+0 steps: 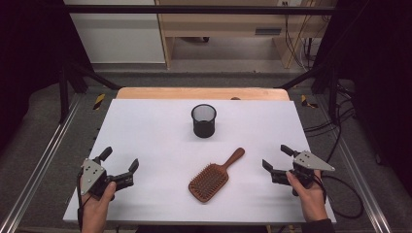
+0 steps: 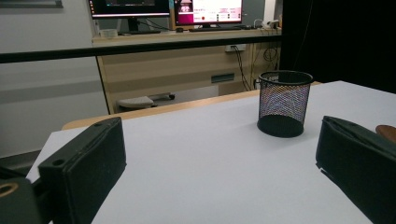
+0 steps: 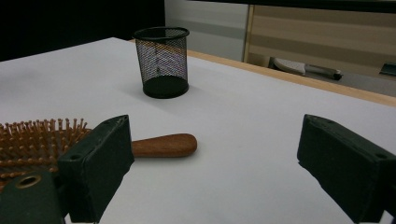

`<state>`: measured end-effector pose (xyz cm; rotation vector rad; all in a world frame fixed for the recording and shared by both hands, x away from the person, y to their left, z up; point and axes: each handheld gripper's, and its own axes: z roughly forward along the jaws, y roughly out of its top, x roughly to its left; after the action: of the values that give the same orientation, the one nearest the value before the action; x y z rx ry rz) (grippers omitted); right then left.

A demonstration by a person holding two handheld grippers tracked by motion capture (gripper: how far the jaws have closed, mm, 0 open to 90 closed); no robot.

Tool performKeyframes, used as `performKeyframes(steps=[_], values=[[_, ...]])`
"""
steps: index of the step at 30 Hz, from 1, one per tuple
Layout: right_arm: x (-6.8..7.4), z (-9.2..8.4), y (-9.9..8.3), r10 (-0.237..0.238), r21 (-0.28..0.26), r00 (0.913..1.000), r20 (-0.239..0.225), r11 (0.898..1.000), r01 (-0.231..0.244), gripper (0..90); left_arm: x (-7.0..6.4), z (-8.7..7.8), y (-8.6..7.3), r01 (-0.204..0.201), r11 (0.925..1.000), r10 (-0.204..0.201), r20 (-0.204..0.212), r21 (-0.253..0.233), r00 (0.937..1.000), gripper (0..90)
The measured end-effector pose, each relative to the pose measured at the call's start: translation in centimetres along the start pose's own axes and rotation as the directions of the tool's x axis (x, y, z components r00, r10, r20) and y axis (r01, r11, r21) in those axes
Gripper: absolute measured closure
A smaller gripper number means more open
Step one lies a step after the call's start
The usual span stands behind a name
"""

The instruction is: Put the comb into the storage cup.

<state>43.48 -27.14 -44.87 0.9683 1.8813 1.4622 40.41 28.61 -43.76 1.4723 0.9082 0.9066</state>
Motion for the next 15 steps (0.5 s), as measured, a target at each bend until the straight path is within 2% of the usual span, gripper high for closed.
performKeyframes(steps=[15], values=[[0.28, -0.01, 0.12, -0.002, 0.002, 1.0, -0.003, 1.0, 0.002, 10.7, -0.03, -0.1, 0.09, -0.004, 1.0, 0.004, -0.002, 0.002, 1.0, 1.7]])
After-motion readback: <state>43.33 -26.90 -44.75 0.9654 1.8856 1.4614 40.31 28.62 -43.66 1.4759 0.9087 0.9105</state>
